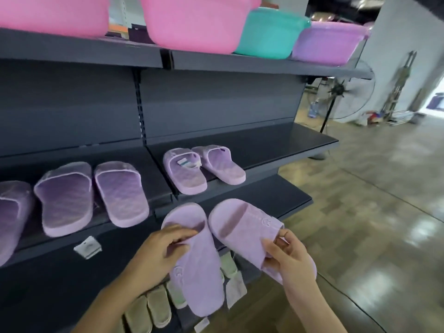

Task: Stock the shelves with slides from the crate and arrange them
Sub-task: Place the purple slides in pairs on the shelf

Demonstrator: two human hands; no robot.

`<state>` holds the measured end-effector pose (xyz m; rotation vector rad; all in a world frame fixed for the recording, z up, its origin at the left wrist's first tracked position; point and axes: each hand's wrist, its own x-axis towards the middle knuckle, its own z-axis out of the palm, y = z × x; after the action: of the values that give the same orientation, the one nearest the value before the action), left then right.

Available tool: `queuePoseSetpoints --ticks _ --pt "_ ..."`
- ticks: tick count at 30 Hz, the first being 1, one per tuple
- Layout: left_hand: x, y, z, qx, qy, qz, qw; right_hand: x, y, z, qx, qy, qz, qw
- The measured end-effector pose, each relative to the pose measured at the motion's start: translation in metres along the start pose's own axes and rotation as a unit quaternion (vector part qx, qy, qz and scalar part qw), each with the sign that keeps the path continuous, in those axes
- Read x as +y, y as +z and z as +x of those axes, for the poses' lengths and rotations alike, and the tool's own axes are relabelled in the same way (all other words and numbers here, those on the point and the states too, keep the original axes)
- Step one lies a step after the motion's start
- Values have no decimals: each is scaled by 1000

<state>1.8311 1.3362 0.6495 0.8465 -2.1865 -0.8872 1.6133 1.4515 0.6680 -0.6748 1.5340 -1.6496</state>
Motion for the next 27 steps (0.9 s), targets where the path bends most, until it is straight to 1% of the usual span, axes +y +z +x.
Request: queuePoseSetpoints --ticks 2,7,11,15,18,24,27 --pt "-2 1 30 3 14 -11 1000 -9 -3 26 -4 -16 16 1000" --pt "-4 5 91 21 32 -46 998 -27 -8 76 23 -36 48 998" --pt "1 11 137 2 42 -59 997 -43 -16 109 44 -49 50 997" --pt "7 22 184 -12 33 -69 997 -59 -28 146 24 -70 71 995" --pt "17 31 223 -11 19 -84 996 -71 -37 179 33 -84 74 993" --pt "31 48 303 11 1 -102 995 -94 -50 252 43 -112 78 990" --pt "28 58 338 29 -17 -114 993 -100 -55 291 29 -106 94 990"
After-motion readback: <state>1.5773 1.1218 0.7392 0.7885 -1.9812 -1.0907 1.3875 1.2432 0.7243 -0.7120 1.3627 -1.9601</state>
